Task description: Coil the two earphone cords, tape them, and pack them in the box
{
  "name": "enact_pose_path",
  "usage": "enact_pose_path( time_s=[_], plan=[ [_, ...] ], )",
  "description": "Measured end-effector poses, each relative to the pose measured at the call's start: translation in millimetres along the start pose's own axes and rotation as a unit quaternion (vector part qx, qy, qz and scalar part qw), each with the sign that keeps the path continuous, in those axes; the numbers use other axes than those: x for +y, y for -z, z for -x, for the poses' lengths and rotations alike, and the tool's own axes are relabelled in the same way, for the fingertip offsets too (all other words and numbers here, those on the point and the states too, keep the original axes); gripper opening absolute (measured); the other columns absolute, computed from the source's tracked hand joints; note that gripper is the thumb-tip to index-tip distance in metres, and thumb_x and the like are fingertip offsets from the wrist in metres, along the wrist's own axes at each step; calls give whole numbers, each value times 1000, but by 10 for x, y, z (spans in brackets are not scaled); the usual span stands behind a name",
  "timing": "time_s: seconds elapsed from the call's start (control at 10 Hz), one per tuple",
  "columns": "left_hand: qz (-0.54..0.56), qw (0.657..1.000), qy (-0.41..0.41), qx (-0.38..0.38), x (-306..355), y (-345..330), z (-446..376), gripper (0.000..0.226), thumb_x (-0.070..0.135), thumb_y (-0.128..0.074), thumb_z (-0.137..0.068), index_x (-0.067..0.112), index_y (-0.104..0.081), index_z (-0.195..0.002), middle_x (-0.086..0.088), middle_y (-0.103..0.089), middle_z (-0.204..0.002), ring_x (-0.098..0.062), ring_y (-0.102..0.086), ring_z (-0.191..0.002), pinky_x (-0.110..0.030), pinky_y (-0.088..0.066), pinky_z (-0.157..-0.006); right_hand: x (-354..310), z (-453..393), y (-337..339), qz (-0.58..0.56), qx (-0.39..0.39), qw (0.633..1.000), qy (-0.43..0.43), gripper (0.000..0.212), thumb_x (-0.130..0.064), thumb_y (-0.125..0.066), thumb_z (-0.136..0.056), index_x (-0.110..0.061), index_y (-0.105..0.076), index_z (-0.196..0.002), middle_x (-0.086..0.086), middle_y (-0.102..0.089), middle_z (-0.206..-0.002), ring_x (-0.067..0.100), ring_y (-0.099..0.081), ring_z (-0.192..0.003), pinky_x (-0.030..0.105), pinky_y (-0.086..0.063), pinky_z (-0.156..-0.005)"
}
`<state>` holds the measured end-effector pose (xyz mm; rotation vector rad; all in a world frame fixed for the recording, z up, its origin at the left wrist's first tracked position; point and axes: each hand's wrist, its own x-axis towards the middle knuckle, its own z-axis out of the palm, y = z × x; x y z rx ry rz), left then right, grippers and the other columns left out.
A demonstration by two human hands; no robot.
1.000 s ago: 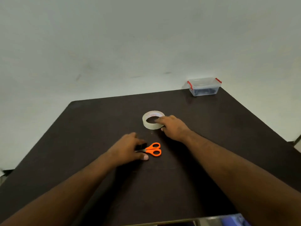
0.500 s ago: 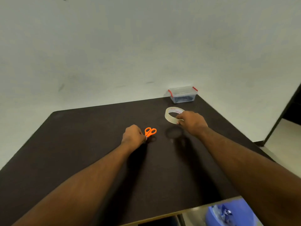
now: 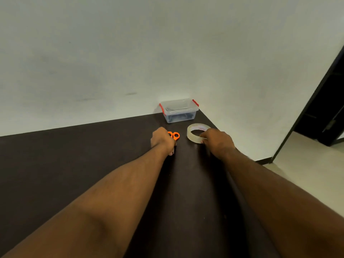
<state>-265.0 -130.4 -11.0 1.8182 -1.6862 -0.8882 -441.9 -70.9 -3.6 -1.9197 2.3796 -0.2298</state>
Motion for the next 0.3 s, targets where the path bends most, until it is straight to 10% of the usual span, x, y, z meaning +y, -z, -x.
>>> enact_pose_path(
  time_s=[0.3],
  plan=[
    [88, 994, 54, -30, 73, -37, -166, 38, 26, -83, -73, 5, -58, -93, -17, -68, -80, -24, -69, -53, -37, -59, -50, -48, -174, -162, 37, 34, 999, 11, 51, -20, -58, -94, -29, -42, -142, 5, -42, -148, 30, -51, -125, 44, -43, -104]
  ],
)
